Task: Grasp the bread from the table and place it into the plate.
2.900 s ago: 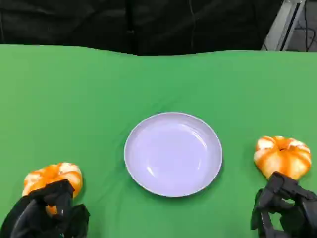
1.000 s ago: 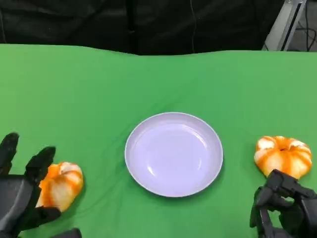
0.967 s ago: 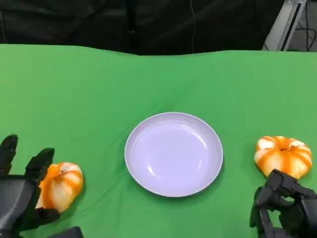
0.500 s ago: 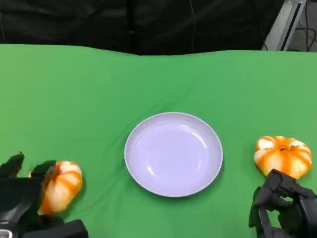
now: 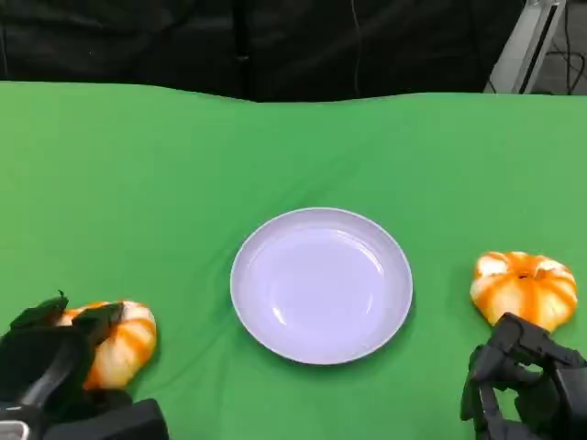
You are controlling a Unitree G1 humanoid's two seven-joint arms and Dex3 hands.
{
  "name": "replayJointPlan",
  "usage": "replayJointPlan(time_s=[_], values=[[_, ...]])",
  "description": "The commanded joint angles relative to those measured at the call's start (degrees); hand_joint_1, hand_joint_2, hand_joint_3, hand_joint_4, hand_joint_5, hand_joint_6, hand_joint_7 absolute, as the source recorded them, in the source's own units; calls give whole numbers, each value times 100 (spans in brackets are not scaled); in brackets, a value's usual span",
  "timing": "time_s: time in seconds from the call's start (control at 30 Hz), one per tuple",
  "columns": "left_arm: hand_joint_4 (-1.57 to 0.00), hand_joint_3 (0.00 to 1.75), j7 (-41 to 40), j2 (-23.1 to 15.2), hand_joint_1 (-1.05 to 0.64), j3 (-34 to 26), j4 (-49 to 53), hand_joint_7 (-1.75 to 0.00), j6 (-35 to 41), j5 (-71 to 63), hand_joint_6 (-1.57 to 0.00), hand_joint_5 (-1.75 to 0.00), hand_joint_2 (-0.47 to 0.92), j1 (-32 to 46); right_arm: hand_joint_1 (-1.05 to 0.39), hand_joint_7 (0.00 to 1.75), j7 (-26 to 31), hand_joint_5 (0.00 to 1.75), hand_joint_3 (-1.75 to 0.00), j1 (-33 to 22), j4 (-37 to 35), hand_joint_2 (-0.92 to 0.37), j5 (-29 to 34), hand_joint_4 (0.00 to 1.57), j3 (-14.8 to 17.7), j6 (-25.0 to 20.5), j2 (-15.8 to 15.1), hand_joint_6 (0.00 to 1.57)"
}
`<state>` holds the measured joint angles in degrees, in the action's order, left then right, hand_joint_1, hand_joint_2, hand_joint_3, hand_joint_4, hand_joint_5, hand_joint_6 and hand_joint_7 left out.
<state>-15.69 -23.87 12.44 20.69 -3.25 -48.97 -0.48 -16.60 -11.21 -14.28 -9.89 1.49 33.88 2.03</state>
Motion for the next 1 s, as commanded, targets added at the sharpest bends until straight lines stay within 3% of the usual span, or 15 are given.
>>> replayJointPlan(time_s=[0.03,0.43,0.53,0.6,0.63,0.67,0.7,0.77,1.0], values=[[-61,13,-177,-141,-49,75,128,-5,-57,88,-71,-9,92,-57,-11,156,34,175,-146,-62,114,-37,-5,92,13,-12,-59,86],[-85,20,-24,-123,-24,133,508,-6,-193,654,-89,-8,92,-199,-11,156,49,175,-147,-74,146,-36,-25,91,4,-43,-47,86],[-104,29,-67,-137,-15,102,572,-13,-382,865,-106,-18,92,-213,-12,156,6,175,-146,-61,120,-37,-56,91,6,-13,-57,86],[-85,28,-200,-182,-13,117,651,-35,-584,915,-112,-103,92,-237,-12,156,4,175,-145,-62,127,-36,-53,91,10,-16,-56,85],[-80,28,-403,-193,-13,130,684,-40,-651,860,-112,-118,92,-250,-12,156,16,175,-144,-72,150,-37,-47,91,9,-39,-51,85],[-74,20,-549,-197,-12,144,708,-112,-682,817,-83,-152,92,-259,-12,156,24,175,-145,-80,166,-37,-45,91,8,-57,-47,85],[-71,17,-722,-193,-12,154,729,-142,-696,762,-68,-163,92,-276,-11,156,28,175,-145,-81,170,-37,-44,91,9,-62,-45,85],[-68,13,-1059,-198,-9,160,820,-168,-861,723,-53,-172,92,-316,-11,156,48,175,-145,-89,188,-37,-26,91,9,-77,-46,86],[-65,14,-1532,-173,-7,130,1021,-175,-1158,736,-50,-175,92,-384,-11,156,96,175,-145,-121,237,-37,1,91,4,-118,-39,85]])
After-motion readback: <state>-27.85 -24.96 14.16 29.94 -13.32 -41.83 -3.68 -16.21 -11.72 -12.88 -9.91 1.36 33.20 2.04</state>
